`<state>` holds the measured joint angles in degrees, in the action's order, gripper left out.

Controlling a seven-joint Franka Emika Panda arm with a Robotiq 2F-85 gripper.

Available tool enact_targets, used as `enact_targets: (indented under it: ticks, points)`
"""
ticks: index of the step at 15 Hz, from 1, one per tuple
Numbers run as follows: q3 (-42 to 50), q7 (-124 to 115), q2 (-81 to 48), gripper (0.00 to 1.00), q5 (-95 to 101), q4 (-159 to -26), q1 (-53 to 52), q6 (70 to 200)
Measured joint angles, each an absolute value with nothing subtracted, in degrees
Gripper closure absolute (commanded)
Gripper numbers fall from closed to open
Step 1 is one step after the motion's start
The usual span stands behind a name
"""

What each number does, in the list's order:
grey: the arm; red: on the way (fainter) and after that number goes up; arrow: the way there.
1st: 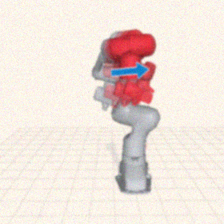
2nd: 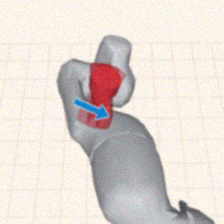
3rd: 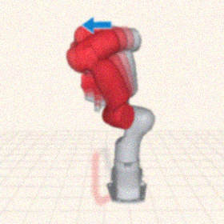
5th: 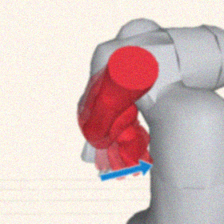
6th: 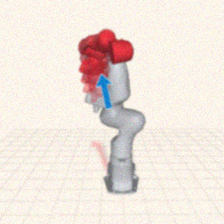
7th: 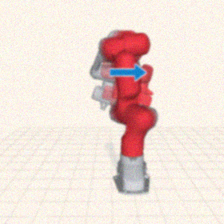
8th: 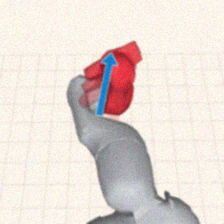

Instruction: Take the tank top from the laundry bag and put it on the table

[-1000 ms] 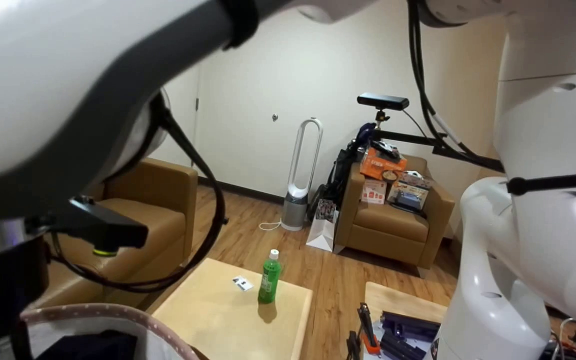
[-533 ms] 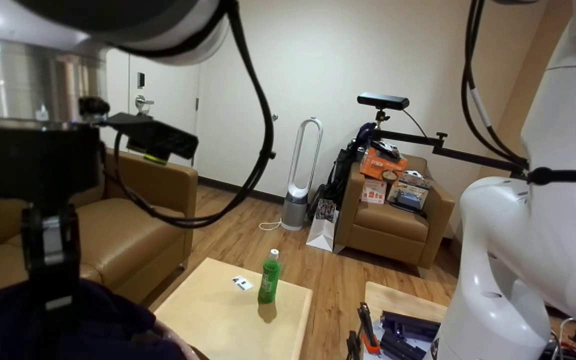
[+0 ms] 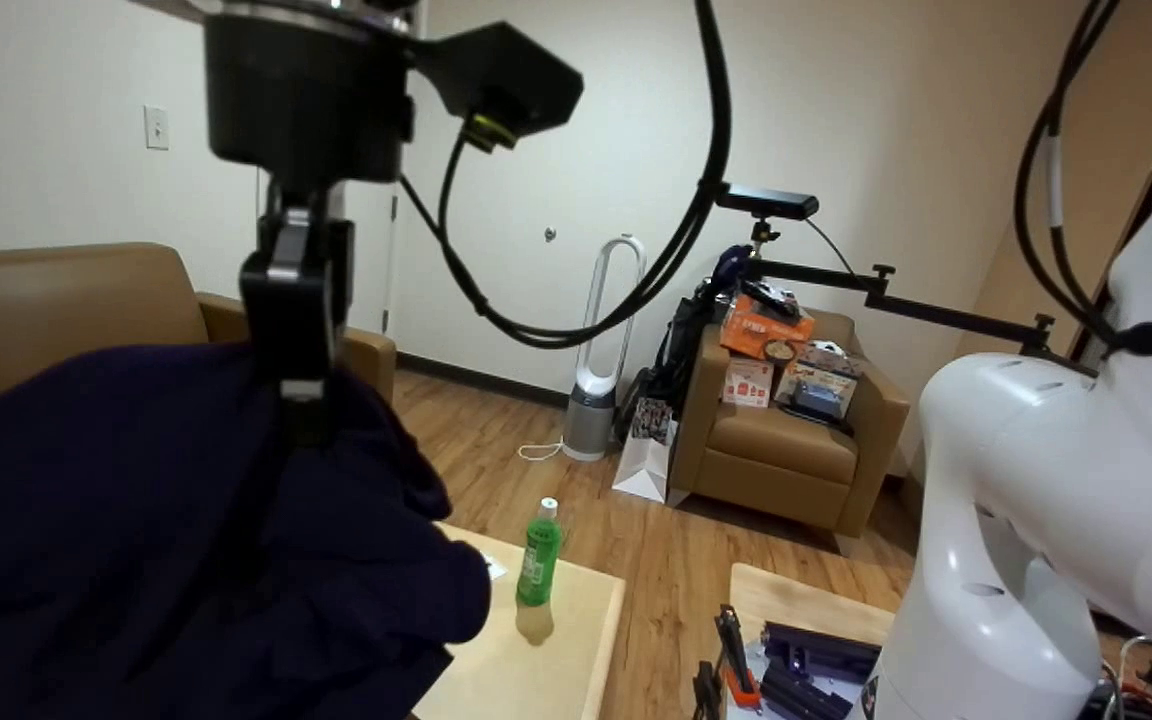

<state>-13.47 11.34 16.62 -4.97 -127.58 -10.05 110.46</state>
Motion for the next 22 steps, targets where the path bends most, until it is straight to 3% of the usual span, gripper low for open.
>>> enact_targets:
  ticks: [12, 22]
  points:
    - [-3.6, -3.2, 24.2, 0.94, -6.5, -136.1, -6.0, 103.7]
    - [0.9, -7.6, 18.4, 0.94, -9.9, -138.7, -0.7, 112.8]
